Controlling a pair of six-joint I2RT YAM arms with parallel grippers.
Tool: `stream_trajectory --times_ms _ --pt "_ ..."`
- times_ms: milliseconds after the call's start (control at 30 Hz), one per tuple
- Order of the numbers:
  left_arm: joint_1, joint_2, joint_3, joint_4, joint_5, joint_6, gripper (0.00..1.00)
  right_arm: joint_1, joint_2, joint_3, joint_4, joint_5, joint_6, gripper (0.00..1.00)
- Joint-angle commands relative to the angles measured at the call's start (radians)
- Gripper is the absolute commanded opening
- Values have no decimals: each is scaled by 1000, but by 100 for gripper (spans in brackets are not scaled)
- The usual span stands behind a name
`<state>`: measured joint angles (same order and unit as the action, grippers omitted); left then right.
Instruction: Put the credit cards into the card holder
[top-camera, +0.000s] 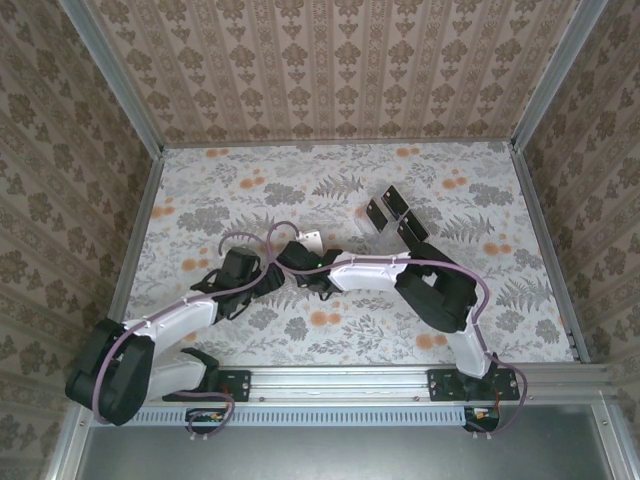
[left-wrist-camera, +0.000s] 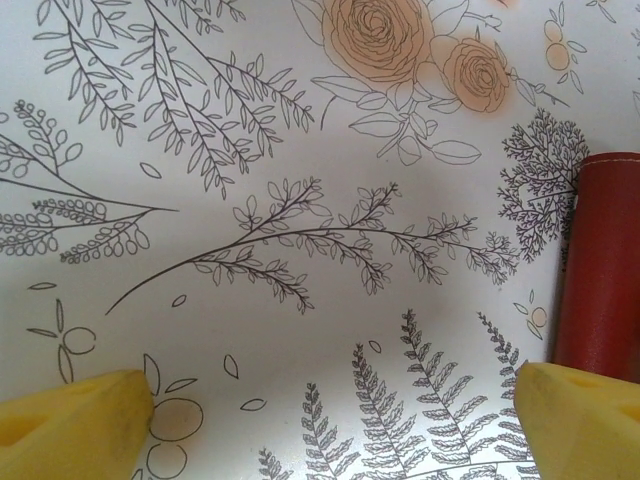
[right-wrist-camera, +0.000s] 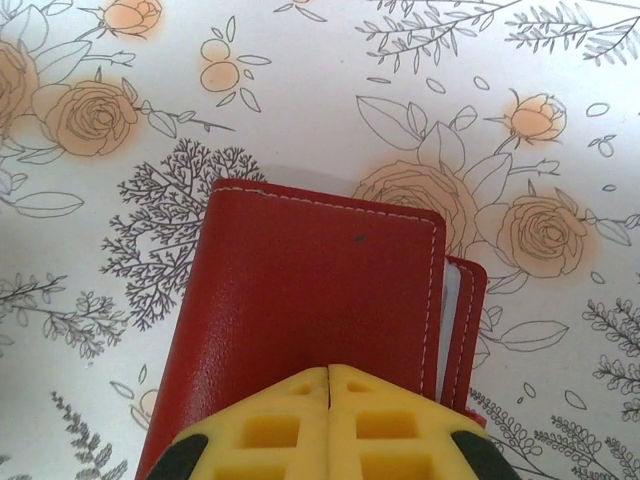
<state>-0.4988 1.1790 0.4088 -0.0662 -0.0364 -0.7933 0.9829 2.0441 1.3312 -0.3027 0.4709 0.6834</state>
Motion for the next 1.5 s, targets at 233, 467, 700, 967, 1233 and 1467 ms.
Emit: stream_trajectory --times_ms 233,467,700,967,1233,1467 --pt "33 68 117 -89 87 100 95 -44 -113 -107 -124 -297 15 0" --pt "31 126 163 -87 115 139 95 -113 -179 -128 -78 -339 14 0" --pt "-30 196 156 -17 91 100 94 -194 -236 -210 -41 -375 -12 0" --pt "-162 309 211 -5 25 43 93 -288 -320 -280 1 -437 -45 0" --pt "-192 318 291 -25 -23 79 93 -325 -361 -325 54 -509 -21 0" --pt "-164 403 399 -12 43 166 94 -325 -376 -334 59 -538 -13 0"
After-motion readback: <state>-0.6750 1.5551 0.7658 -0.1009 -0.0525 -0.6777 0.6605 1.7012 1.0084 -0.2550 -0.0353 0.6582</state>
